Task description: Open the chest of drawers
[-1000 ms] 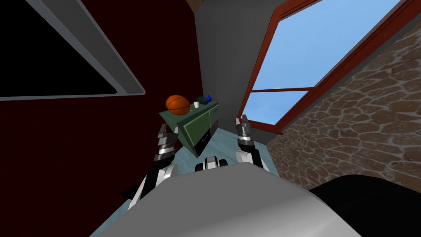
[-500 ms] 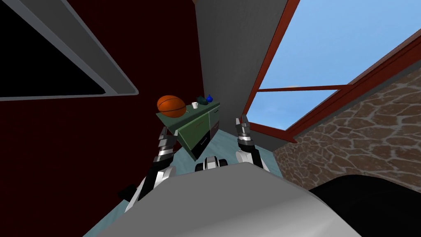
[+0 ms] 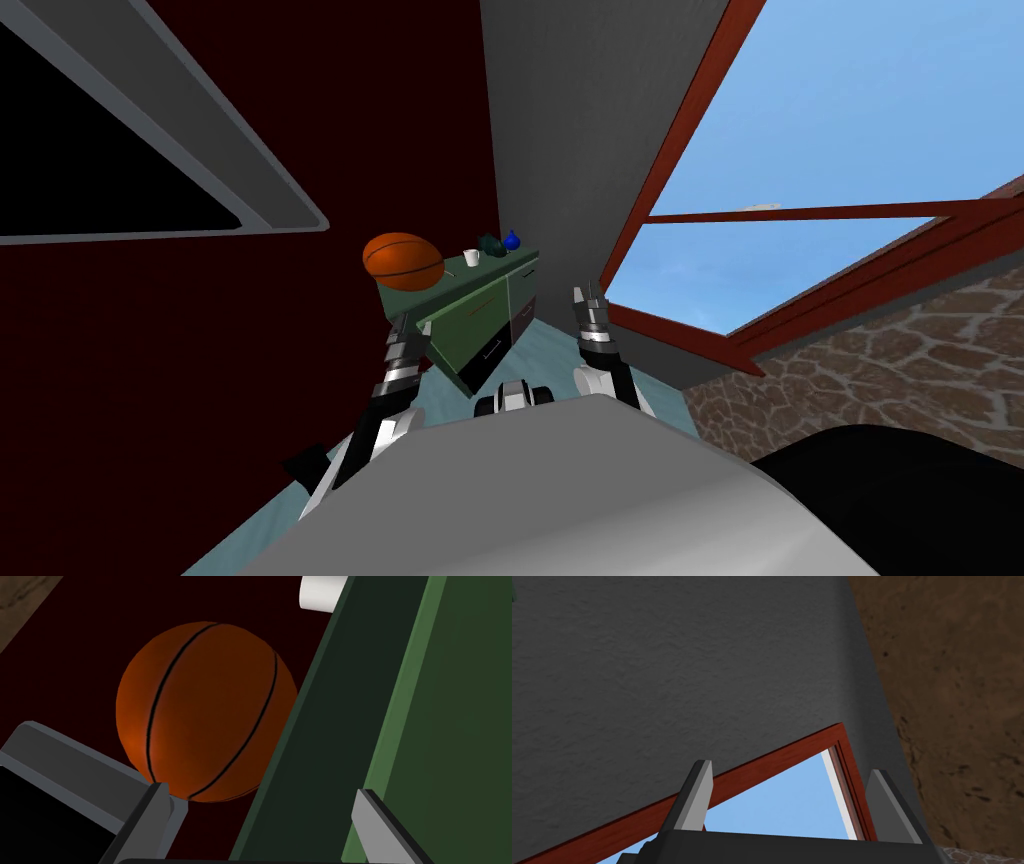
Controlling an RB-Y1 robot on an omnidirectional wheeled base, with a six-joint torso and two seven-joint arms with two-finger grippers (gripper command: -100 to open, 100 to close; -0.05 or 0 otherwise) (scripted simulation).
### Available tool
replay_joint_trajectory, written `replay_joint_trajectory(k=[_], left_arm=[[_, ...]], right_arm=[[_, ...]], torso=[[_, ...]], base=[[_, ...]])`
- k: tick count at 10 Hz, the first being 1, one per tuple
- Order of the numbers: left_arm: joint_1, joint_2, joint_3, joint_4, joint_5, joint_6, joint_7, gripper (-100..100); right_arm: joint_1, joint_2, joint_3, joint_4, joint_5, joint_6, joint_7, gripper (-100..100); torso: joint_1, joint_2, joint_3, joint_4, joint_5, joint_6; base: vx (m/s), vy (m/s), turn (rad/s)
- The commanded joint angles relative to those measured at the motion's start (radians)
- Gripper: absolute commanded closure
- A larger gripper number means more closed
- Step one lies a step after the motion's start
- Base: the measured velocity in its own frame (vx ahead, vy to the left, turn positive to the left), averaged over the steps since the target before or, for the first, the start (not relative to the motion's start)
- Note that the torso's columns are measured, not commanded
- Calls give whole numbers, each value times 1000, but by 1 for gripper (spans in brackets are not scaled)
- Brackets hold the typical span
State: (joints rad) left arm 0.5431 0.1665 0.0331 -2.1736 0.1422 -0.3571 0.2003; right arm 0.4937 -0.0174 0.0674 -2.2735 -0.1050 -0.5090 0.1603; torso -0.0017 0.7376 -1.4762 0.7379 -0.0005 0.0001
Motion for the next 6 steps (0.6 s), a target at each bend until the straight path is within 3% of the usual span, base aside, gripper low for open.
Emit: replay_joint_trajectory(k=[1,6], left_arm=[[11,9,22,29,17,13,19,-100],[33,15,63,83,49,36,54,-100]], right_arm=[[0,0,0,0,0,0,0,0],[0,0,0,0,0,0,0,0]], torso=[[0,-1,-1,0,0,0],[2,1,0,0,1,0]], base=[[153,-177,134],[135,-184,163]])
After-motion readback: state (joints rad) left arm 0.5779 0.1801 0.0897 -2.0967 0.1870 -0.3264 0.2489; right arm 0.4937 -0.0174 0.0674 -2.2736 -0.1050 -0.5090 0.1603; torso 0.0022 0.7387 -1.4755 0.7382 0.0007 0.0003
